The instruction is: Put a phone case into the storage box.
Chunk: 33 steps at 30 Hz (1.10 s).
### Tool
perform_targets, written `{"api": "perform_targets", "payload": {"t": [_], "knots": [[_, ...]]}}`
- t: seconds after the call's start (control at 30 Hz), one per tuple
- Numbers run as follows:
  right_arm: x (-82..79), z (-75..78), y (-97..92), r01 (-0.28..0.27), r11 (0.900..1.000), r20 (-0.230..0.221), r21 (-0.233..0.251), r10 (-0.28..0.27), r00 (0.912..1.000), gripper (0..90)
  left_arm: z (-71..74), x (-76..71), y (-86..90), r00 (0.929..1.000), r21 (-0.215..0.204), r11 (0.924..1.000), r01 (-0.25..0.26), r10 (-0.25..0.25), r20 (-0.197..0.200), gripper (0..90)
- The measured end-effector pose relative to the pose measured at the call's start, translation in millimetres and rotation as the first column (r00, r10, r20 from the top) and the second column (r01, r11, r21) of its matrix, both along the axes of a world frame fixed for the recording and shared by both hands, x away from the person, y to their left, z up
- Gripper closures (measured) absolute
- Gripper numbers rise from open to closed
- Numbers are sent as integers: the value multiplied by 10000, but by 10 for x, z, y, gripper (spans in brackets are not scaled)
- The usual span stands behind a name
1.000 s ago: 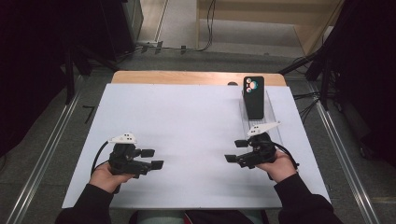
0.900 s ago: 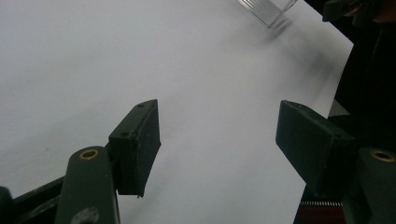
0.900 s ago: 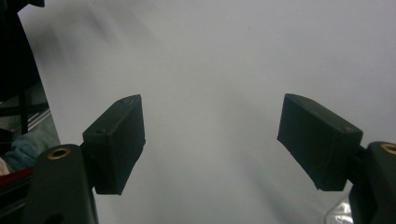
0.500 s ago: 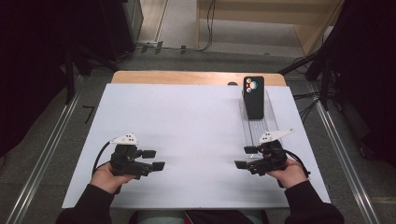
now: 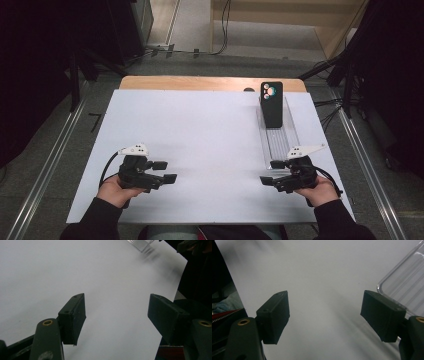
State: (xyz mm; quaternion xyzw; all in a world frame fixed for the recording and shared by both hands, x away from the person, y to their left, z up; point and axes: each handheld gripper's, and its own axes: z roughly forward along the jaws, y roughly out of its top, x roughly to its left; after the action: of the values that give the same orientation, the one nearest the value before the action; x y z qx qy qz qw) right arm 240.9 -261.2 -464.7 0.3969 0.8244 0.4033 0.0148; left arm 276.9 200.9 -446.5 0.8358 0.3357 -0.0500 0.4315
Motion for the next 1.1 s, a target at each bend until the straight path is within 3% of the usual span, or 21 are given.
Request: {"api": "perform_targets", "payload": {"t": [0.4, 1.1], "knots": [[-37, -40, -74, 241, 9996, -8, -126, -241, 9997, 213, -33, -26, 86, 10000, 20, 10000, 14, -14, -32, 310], [-35, -46, -69, 323, 9990, -34, -297, -324, 9995, 213, -57, -24, 61, 9999, 72, 9999, 129, -128, -66, 310]]}}
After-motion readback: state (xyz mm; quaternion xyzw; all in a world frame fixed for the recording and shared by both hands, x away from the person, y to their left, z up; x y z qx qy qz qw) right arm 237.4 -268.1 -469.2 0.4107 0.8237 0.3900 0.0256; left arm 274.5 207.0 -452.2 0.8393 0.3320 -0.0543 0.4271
